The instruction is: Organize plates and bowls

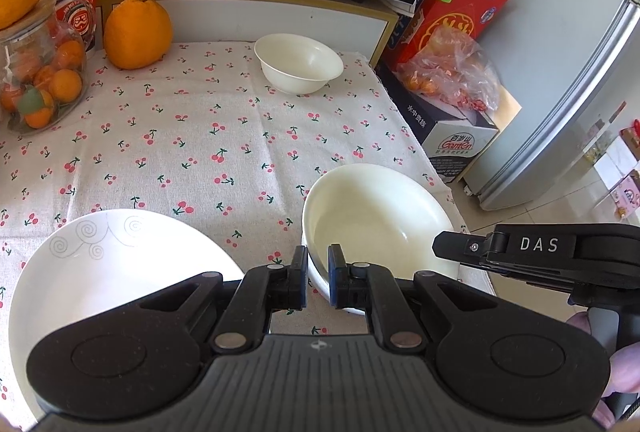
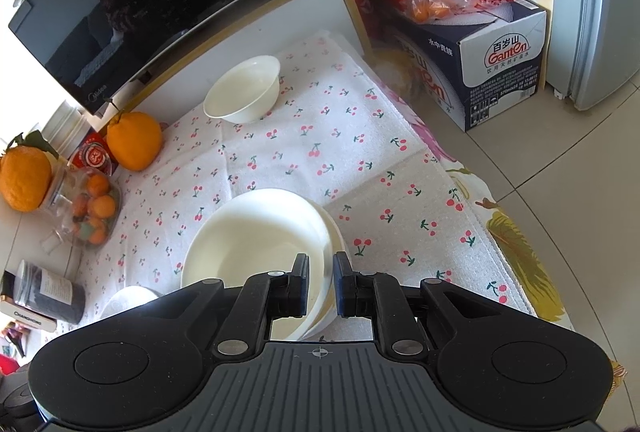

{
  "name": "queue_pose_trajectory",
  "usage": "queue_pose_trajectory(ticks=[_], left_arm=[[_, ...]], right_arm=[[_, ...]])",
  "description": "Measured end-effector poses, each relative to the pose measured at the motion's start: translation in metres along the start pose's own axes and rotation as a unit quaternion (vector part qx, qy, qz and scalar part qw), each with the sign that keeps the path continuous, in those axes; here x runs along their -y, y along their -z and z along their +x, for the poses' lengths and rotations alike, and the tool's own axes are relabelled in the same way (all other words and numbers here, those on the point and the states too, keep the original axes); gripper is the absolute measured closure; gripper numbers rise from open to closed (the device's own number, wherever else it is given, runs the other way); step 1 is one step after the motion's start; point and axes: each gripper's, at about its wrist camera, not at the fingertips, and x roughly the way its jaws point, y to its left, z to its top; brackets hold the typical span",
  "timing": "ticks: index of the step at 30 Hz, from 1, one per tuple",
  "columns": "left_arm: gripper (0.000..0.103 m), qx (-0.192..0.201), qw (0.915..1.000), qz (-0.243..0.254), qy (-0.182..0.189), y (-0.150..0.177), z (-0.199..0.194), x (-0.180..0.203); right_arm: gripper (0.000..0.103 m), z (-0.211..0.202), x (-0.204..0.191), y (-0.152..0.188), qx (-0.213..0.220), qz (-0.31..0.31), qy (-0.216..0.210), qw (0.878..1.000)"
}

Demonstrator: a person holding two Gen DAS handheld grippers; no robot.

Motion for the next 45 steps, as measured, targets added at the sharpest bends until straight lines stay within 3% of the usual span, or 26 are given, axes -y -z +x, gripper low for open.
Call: queue_pose_trajectory(ticks=[32, 34, 36, 41, 45], left_arm=[[0.093, 0.015, 0.9994, 0.031, -0.007, 0.004, 0.008, 0.006], [0.09, 0.018, 0.9992, 0.035, -0.008, 0.004, 0.008, 0.007], [0.079, 0.021, 0.999, 0.038, -0.008, 0.005, 0.007, 0.009], [0.074, 0.03, 0.9981, 0.051, -0.013, 0.004, 0.003, 0.012], [0.066, 0.032, 0.9983, 0.048, -0.012, 0.004, 0.001, 0.011]], right_arm=[[0.086, 0.005, 0.001, -0.001, -0.001, -0.012, 0.012, 1.0], [0.086, 0.005, 0.001, -0.001, 0.003, -0.008, 0.009, 1.0], [0.083, 0.004, 0.001, -0.001, 0.002, -0.007, 0.006, 1.0], [0.078, 0.003, 0.002, -0.002, 0.008, 0.001, 0.004, 1.0], [0.066, 0.0, 0.003, -0.004, 0.014, 0.004, 0.003, 1.0]])
